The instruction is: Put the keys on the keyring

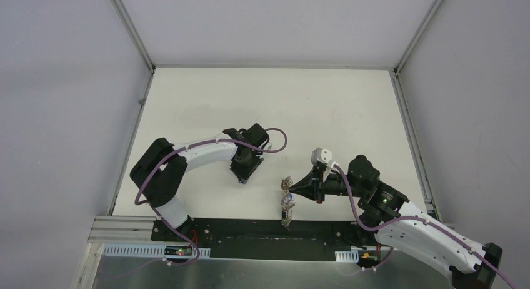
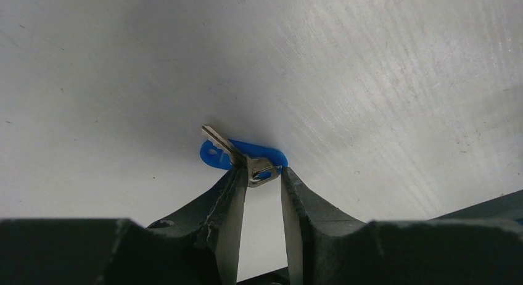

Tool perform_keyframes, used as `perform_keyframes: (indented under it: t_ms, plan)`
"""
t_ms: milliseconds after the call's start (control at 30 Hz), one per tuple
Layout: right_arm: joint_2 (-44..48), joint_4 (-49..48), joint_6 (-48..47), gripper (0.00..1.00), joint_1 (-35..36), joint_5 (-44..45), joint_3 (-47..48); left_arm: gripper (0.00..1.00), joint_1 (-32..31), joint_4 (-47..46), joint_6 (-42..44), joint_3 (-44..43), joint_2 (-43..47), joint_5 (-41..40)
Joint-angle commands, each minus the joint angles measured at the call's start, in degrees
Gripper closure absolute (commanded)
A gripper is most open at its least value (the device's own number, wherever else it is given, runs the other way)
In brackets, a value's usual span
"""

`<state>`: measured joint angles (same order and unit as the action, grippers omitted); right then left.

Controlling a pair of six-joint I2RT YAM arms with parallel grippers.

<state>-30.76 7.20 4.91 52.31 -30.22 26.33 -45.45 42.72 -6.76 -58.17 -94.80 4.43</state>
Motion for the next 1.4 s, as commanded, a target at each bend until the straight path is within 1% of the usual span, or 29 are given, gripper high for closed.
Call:
perform_keyframes:
  t_ms: [0,100,167,267,333,467,733,1033,1200,1367]
  plan:
    - [0.9,-3.7,0.8,1.00,-0.3,0.4,0.3,0.71,-1.1,0.2,0.4,-0.1,-1.1,-1.0]
    - [0.9,-3.6,0.9,1.00,-0.3,0.4,0.2,0.74,-1.4,0.2,0.0,-0.1,-1.3,-1.5]
    - [1.0,-3.6,0.9,1.00,-0.3,0.5,0.1,0.81,-1.6,0.2,-0.1,0.0,-1.2,-1.7]
    - [1.1,-3.6,0.8,1.00,-0.3,0.4,0.1,0.95,-1.7,0.2,-0.4,0.0,-0.6,-0.9]
    - [1.1,-3.6,0.8,1.00,-0.3,0.6,0.1,1.00,-1.7,0.3,-1.0,0.0,0.3,-0.7]
    - [1.1,-3.6,0.6,1.00,-0.3,0.7,0.3,1.00,-1.7,0.0,-2.4,0.1,3.7,-1.0]
    - [0.7,-3.5,0.4,1.00,-0.3,0.7,0.6,1.00,-1.7,-0.4,-5.0,0.9,13.5,-0.4]
    - [0.1,-2.8,0.0,1.00,-0.3,0.5,1.2,1.00,-1.7,-0.5,-5.5,2.3,24.0,0.0]
    - [-0.7,-2.2,-0.9,1.00,-0.3,0.3,2.2,1.00,-1.7,-0.4,-1.8,1.5,29.9,-2.6]
    - [-1.5,-1.6,-1.9,1.00,-0.3,-1.3,3.1,1.00,-1.7,-2.1,5.8,1.7,36.0,-2.1]
